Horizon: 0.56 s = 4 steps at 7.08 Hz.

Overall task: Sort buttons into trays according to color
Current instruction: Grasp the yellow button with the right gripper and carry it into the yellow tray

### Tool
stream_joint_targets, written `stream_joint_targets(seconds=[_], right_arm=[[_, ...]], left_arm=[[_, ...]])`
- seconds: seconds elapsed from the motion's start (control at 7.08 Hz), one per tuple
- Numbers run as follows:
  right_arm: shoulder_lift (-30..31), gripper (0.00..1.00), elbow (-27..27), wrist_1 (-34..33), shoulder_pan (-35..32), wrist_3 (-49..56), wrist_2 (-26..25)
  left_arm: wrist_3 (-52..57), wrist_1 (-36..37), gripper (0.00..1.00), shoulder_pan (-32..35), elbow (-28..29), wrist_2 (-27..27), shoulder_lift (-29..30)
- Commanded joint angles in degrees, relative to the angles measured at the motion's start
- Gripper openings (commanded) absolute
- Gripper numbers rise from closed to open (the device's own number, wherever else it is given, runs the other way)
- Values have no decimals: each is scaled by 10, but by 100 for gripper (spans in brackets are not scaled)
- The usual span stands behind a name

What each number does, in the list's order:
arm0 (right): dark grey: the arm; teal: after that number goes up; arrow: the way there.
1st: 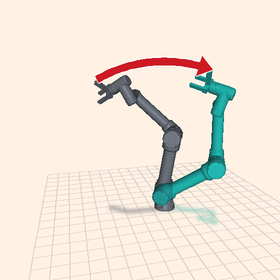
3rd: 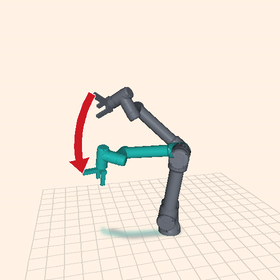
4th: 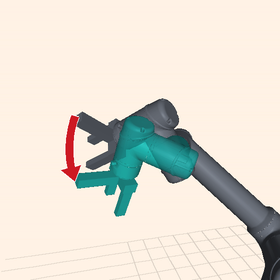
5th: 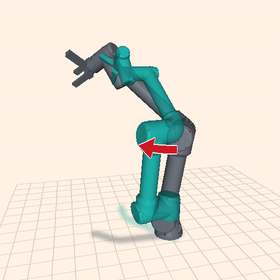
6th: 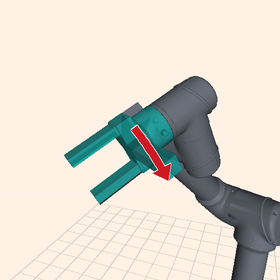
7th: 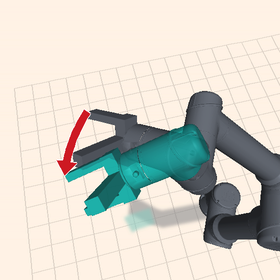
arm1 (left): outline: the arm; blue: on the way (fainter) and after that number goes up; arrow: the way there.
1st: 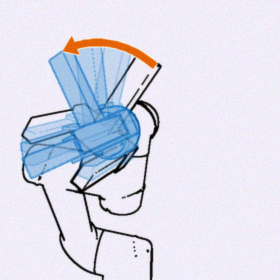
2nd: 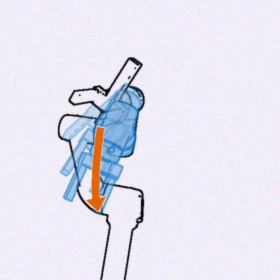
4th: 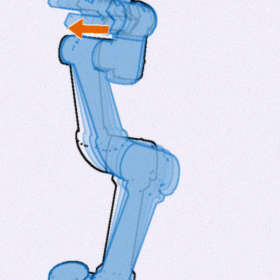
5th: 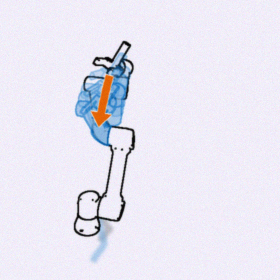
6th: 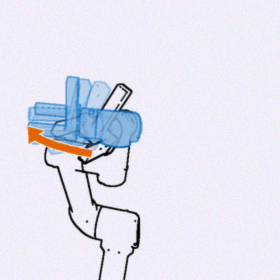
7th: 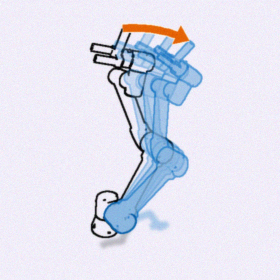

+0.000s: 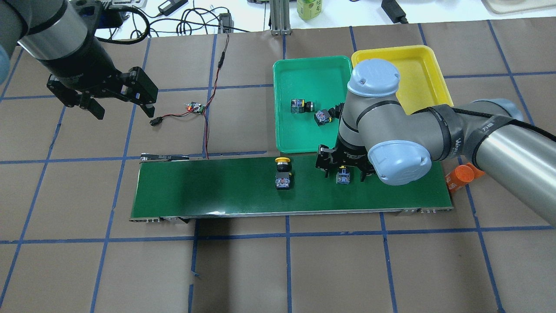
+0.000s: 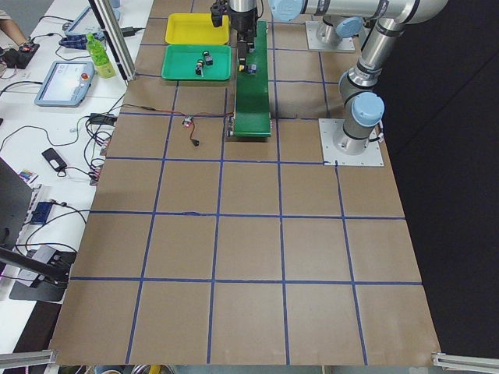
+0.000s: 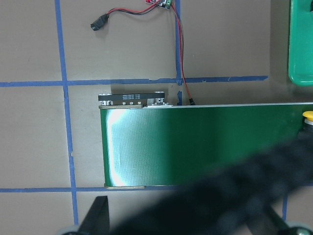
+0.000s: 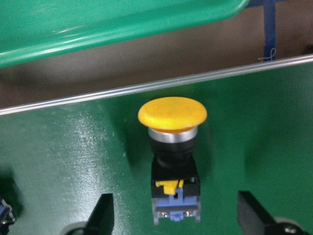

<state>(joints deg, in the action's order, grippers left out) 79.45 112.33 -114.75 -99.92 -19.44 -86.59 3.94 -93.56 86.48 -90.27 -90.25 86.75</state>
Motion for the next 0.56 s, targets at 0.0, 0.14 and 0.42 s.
stream_joint_targets(seconds=[0.0,0.14,0.42], right_arm=[[2,0,7,5,7,-8,-5],[4,0,5,3,7,-45,-4],[25,0,-8,-6,14,-50,-6]], left_arm=[[-1,0,100,0,0,0,0],[-1,0,100,0,0,1,0],[0,-4,100,0,-1,21,-3]])
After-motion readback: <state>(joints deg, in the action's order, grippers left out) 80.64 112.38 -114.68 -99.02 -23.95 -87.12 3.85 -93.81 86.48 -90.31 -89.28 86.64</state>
